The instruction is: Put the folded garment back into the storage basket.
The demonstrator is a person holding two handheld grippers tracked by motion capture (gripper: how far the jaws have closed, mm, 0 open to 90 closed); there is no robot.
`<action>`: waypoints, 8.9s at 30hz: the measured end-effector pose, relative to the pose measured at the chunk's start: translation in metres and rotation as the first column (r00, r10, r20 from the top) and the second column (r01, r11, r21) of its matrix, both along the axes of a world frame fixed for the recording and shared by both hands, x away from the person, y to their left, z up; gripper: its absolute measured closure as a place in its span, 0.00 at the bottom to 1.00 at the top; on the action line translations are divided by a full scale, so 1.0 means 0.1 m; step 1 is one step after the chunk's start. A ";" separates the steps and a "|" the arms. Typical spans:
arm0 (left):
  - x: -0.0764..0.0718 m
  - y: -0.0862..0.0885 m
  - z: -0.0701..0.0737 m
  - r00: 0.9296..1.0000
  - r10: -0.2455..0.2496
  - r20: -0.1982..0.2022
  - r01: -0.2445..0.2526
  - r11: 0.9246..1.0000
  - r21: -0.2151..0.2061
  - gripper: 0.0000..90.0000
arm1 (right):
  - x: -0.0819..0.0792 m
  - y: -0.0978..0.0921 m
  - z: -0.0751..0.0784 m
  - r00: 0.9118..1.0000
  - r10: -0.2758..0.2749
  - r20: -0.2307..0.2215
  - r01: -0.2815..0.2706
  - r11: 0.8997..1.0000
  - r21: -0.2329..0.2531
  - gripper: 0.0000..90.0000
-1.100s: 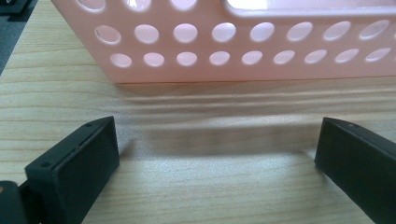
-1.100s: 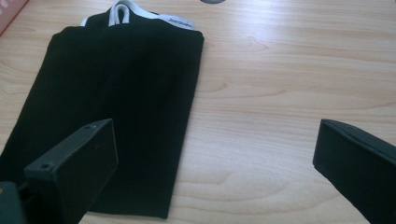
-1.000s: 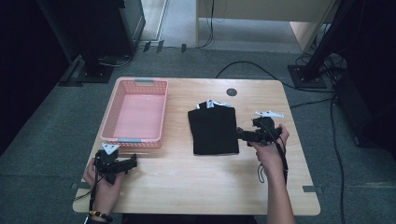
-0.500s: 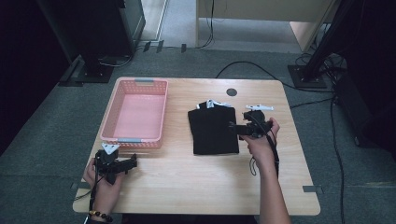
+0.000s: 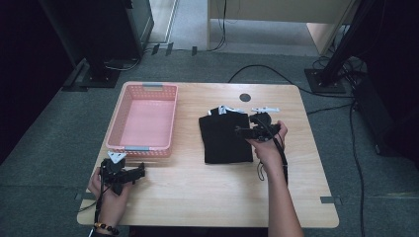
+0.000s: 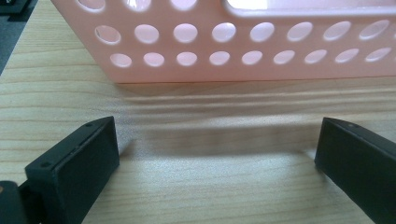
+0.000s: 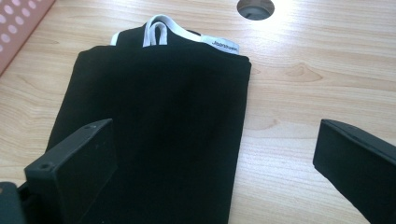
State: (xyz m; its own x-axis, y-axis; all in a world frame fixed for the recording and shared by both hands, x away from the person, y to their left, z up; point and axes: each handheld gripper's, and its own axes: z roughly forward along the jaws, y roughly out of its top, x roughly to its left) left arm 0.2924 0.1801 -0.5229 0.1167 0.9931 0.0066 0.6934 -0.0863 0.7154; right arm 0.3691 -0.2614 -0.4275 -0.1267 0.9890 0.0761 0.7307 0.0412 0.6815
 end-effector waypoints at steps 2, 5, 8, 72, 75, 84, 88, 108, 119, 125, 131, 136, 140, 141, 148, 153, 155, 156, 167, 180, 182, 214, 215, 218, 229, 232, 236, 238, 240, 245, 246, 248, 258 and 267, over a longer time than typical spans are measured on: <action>0.00 0.00 0.00 1.000 0.000 0.000 0.000 1.000 0.000 0.00 | 0.03 0.03 0.00 1.000 0.000 -0.004 0.000 1.000 -0.002 0.00; 0.00 0.00 0.00 1.000 0.000 0.000 0.000 1.000 0.000 0.00 | 0.07 0.07 -0.01 1.000 -0.005 -0.008 0.005 1.000 0.000 0.00; 0.00 0.00 0.00 1.000 0.000 -0.001 0.000 1.000 0.000 0.00 | 0.11 0.12 -0.03 1.000 -0.005 -0.013 0.005 1.000 -0.004 0.00; 0.00 0.00 0.00 1.000 0.000 -0.001 0.000 1.000 0.001 0.00 | 0.58 0.64 -0.84 0.991 -0.075 -0.115 0.067 0.995 -0.078 0.02; 0.00 0.00 0.00 1.000 0.000 -0.001 0.000 1.000 0.001 0.00 | 0.55 0.62 -0.82 0.990 -0.109 -0.088 0.103 0.992 -0.076 0.16; 0.00 0.00 0.00 1.000 0.000 -0.001 0.000 1.000 0.001 0.00 | 0.54 0.47 -0.75 0.989 -0.114 -0.092 0.107 0.991 -0.079 0.58; 0.00 0.00 0.00 1.000 0.000 0.000 0.000 1.000 0.000 0.00 | 0.54 0.41 -0.73 0.989 -0.112 -0.096 0.105 0.991 -0.077 0.69; 0.00 0.00 0.00 1.000 0.000 -0.001 0.000 1.000 0.000 0.00 | 0.51 0.24 -0.69 0.989 -0.119 -0.088 0.125 0.990 0.068 0.85; 0.00 0.00 0.00 1.000 0.000 -0.001 0.000 1.000 0.001 0.00 | 0.47 0.31 -0.38 0.994 -0.093 -0.057 0.100 0.985 0.141 0.85; 0.00 0.00 0.00 1.000 0.000 -0.001 0.000 1.000 0.001 0.00 | 0.46 0.40 -0.17 0.997 -0.070 -0.044 0.076 0.985 0.158 0.85; 0.00 0.00 0.00 1.000 0.000 -0.001 0.000 1.000 0.000 0.00 | 0.44 0.50 -0.01 0.999 -0.046 -0.021 0.048 0.985 0.166 0.85; 0.00 0.00 0.00 1.000 0.000 -0.002 0.000 1.000 0.001 0.00 | 0.45 0.60 0.11 0.999 -0.031 -0.007 0.032 0.984 0.173 0.85; 0.00 0.00 0.00 1.000 0.000 -0.001 0.000 1.000 0.001 0.00 | 0.47 0.68 0.19 1.000 -0.015 0.002 0.015 0.985 0.173 0.85; 0.00 0.00 0.00 1.000 0.000 -0.002 0.000 1.000 0.001 0.00 | 0.48 0.70 0.21 1.000 -0.013 0.005 0.012 0.985 0.173 0.85; 0.00 0.00 0.00 1.000 0.000 -0.002 0.000 1.000 0.001 0.00 | 0.52 0.84 0.30 1.000 0.002 0.012 -0.004 0.984 0.178 0.85; 0.00 0.00 0.00 1.000 0.000 -0.002 0.000 1.000 0.001 0.00 | 0.55 0.97 0.37 0.999 0.022 0.023 -0.026 0.984 0.177 0.85; 0.00 0.00 0.00 1.000 0.000 -0.002 0.000 1.000 0.001 0.00 | 0.57 1.03 0.39 0.999 0.028 0.024 -0.032 0.984 0.176 0.85; 0.00 0.00 0.00 1.000 0.000 -0.002 0.000 1.000 0.001 0.00 | 0.57 1.06 0.41 0.999 0.031 0.024 -0.034 0.984 0.176 0.85; 0.00 0.00 0.00 1.000 0.001 -0.001 -0.001 1.000 0.000 0.00 | 0.67 1.33 0.54 0.997 0.066 0.036 -0.072 0.981 0.181 0.85; 0.00 0.00 0.00 1.000 -0.001 -0.001 0.001 1.000 0.002 0.00 | 0.76 1.62 0.60 0.995 0.095 0.035 -0.100 0.977 0.188 0.85; 0.00 0.00 0.00 1.000 -0.002 -0.001 0.002 1.000 0.003 0.00 | 0.78 1.66 0.60 0.995 0.099 0.033 -0.104 0.975 0.195 0.85; 0.00 0.00 0.00 1.000 -0.001 -0.003 0.001 1.000 0.003 0.00 | 0.91 2.38 0.62 0.982 0.187 0.016 -0.186 0.960 0.208 0.85; 0.00 0.00 0.00 1.000 -0.002 -0.003 0.002 1.000 0.003 0.00 | 0.91 2.41 0.61 0.981 0.191 0.016 -0.190 0.959 0.209 0.85; 0.00 0.00 0.00 1.000 -0.002 -0.004 0.002 1.000 0.003 0.00 | 0.92 2.48 0.60 0.980 0.198 0.014 -0.196 0.957 0.212 0.85; 0.00 0.00 0.00 1.000 -0.002 -0.003 0.002 1.000 0.002 0.00 | 0.95 2.71 0.56 0.975 0.222 0.005 -0.218 0.952 0.215 0.85; 0.00 0.00 0.00 1.000 -0.002 -0.003 0.002 1.000 0.003 0.00 | 0.96 2.77 0.55 0.974 0.228 0.003 -0.223 0.950 0.218 0.85; 0.00 0.00 0.00 1.000 -0.001 -0.003 0.001 1.000 0.003 0.00 | 0.97 2.85 0.52 0.973 0.231 -0.002 -0.225 0.949 0.219 0.85; 0.00 0.00 0.00 1.000 -0.001 -0.003 0.001 1.000 0.003 0.00 | 0.98 2.89 0.50 0.972 0.235 -0.004 -0.228 0.949 0.218 0.85; 0.00 0.00 0.00 1.000 -0.001 -0.002 0.001 1.000 0.003 0.00 | 0.98 2.93 0.48 0.971 0.239 -0.007 -0.231 0.948 0.218 0.85; 0.00 0.00 0.00 1.000 -0.001 -0.002 0.001 1.000 0.002 0.00 | 1.00 3.02 0.43 0.970 0.244 -0.015 -0.235 0.947 0.219 0.85; 0.00 0.00 0.00 1.000 -0.001 -0.001 0.001 1.000 0.003 0.00 | 1.00 3.04 0.41 0.970 0.244 -0.017 -0.235 0.947 0.218 0.85; 0.00 0.00 0.00 1.000 -0.001 -0.001 0.001 1.000 0.002 0.00 | 1.01 3.07 0.38 0.970 0.244 -0.018 -0.234 0.948 0.216 0.85; 0.00 0.00 0.00 1.000 -0.002 -0.003 0.002 1.000 0.003 0.00 | 1.07 3.20 0.17 0.971 0.236 -0.031 -0.226 0.955 0.190 0.85; 0.00 0.00 0.00 1.000 -0.002 -0.002 0.002 1.000 0.003 0.00 | 1.11 3.29 -0.03 0.973 0.223 -0.056 -0.211 0.963 0.167 0.84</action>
State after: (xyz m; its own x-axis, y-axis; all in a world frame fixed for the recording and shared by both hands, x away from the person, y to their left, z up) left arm 0.2924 0.1803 -0.5227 0.1187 0.9929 0.0092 0.6950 -0.0897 0.7134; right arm 0.4805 0.0671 -0.4301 -0.3254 0.9127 0.2473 0.7644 0.0999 0.6369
